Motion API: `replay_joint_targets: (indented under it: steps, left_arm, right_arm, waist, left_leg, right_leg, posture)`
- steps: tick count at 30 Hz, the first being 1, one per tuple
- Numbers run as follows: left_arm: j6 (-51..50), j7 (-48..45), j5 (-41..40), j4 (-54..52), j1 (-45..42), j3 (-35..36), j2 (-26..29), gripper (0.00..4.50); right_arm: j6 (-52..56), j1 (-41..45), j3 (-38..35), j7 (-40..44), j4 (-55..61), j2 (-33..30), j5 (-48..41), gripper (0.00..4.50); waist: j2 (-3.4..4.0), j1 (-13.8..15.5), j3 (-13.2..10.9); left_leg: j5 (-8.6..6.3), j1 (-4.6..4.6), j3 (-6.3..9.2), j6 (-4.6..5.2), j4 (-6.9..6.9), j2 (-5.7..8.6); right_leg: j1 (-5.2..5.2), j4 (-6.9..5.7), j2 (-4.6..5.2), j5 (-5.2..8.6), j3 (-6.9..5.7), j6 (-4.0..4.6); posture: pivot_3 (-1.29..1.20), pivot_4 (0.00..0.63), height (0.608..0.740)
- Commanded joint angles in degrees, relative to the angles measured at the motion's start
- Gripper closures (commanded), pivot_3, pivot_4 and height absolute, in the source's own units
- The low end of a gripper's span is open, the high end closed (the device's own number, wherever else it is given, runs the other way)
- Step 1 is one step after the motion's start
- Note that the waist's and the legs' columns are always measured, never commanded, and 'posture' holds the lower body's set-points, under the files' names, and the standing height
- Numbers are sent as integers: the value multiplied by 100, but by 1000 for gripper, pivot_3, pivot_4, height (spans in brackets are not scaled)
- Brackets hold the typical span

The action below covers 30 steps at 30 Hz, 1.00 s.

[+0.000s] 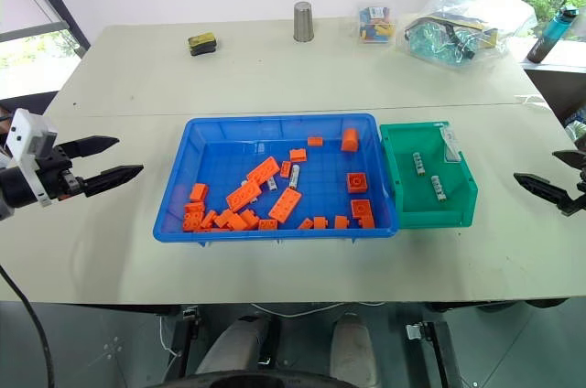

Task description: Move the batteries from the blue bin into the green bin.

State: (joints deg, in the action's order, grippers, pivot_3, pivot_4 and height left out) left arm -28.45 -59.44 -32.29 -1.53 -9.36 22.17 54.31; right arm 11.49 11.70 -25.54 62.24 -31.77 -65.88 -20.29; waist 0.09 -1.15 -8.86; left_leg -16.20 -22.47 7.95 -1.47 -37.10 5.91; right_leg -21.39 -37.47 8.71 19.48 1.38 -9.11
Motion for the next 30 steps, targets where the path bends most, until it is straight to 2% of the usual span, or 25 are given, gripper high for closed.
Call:
replay_joint_targets:
  steps: [1, 8, 14, 18, 22, 27, 30]
  left_arm:
    - [-13, 56, -94, -285, 25, 154, -24, 0]
    - [-190, 12, -299, -565, -21, 123, -32, 0]
    - [-623, -382, -792, -1242, -135, -67, 129, 0]
    - [-796, -741, -1041, -1705, -146, -197, 328, 0]
    - [-894, -847, -1120, -1868, -149, -204, 462, 0]
    - [-871, -1030, -1057, -1981, 233, -33, 628, 0]
    - [-794, -1095, -937, -2121, 655, 130, 717, 0]
  right_arm:
    - [29, 274, 17, 31, 140, -77, -6, 49]
    - [419, 874, 333, 289, 574, -130, -170, 49]
    - [1327, 2039, 1424, 937, 2297, 154, -640, 49]
    - [1618, 3380, 2746, 1367, 2953, 1051, -520, 49]
    - [1634, 4273, 3756, 1609, 2725, 2077, -115, 49]
    - [1022, 4688, 4712, 1715, 1899, 3256, 600, 49]
    - [403, 4741, 5196, 1818, 1327, 3736, 1121, 49]
  waist:
    - [0, 0, 0]
    - [1, 1, 0]
    - [12, -41, -7]
    - [6, -147, -13]
    - [4, -140, -15]
    - [-20, -141, -25]
    - [-20, -157, -26]
  left_leg:
    - [0, 0, 0, 0, 0, 0]
    - [0, 0, 0, 0, -1, -1]
    - [0, -1, -6, -1, -2, -11]
    - [0, -6, -3, -2, 0, -14]
    - [1, -8, -4, -3, 3, -19]
    - [0, -17, 10, -3, 0, -11]
    - [1, -23, 13, -4, -2, -10]
  right_leg:
    - [0, 0, 0, 0, 0, 0]
    - [0, 0, 0, 0, 0, 0]
    - [-4, -2, -3, 0, -1, 0]
    - [-5, 1, -5, 0, -5, 0]
    - [-13, -1, -7, 0, -6, 0]
    - [-20, -9, -4, -5, -13, 7]
    - [-37, -28, -3, -7, -13, 11]
  posture:
    - [0, 150, 727]
    - [0, 150, 727]
    - [0, 150, 727]
    - [0, 150, 727]
    - [0, 150, 727]
    - [0, 150, 727]
    - [0, 150, 727]
